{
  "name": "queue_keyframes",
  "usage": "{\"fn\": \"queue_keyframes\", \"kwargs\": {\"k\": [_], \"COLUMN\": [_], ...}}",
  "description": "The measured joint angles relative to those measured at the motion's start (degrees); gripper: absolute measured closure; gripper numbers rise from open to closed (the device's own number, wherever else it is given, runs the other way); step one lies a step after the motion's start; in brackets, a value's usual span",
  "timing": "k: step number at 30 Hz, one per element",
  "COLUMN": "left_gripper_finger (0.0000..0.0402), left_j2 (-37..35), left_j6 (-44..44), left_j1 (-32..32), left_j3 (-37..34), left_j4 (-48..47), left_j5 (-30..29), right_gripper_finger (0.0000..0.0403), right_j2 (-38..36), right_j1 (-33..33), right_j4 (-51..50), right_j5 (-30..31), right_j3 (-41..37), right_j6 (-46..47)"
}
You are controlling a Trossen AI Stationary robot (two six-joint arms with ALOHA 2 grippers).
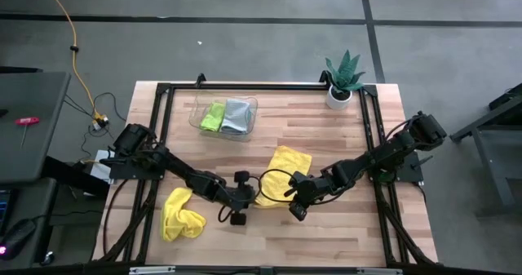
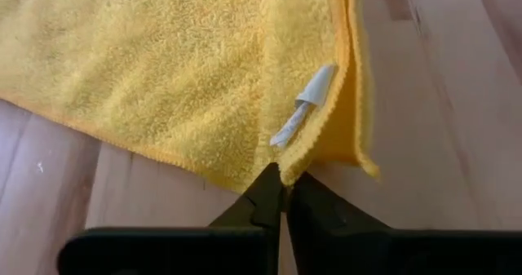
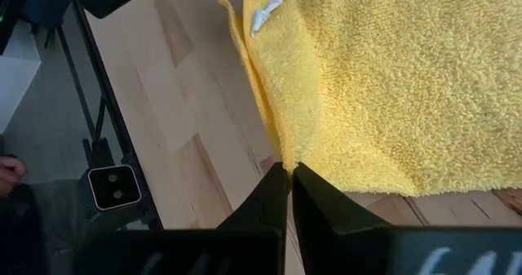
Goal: Fold microfiber towels
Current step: Fold the top yellow towel
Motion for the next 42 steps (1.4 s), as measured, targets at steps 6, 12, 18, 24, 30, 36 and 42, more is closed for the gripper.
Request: {"fn": "queue_keyframes", "kwargs": {"k": [6, 12, 18, 24, 30, 36, 42], "left_gripper_finger": [0.0399, 0.04, 0.04, 0.0401, 0.0397, 0.0377, 0.0347], "left_j2": [-0.6, -4.06, -5.38, -5.03, -5.03, -5.01, -4.98], "left_j6": [-2.26, -2.5, -1.93, -1.46, 1.28, 1.78, 0.84], "left_j1": [-0.07, -0.09, -0.11, -0.09, -0.76, -1.03, -0.96], "left_j3": [-0.04, -0.02, -0.02, -0.04, -0.04, -0.04, -0.04], "left_j4": [-1.19, -0.8, -1.71, -1.24, 1.02, 1.35, 2.06], "left_j5": [1.19, 1.17, 4.6, 7.95, 9.28, 12.05, 13.29], "right_gripper_finger": [0.0403, 0.0403, 0.0403, 0.0403, 0.0403, 0.0403, 0.0403], "right_j2": [0.0, 0.0, 0.0, 0.0, 0.0, 0.0, 0.0], "right_j1": [-0.01, 0.0, 0.0, 0.0, 0.0, -0.01, -0.02], "right_j4": [0.0, -0.12, -0.85, -1.09, -1.25, -1.25, -1.25], "right_j5": [0.0, 0.0, 0.02, 0.02, 0.02, 0.03, 0.46], "right_j3": [0.01, 0.0, 0.02, 0.02, 0.01, 0.02, 0.0], "right_j6": [0.02, 0.46, 0.44, 0.44, 0.46, 2.29, 2.58]}}
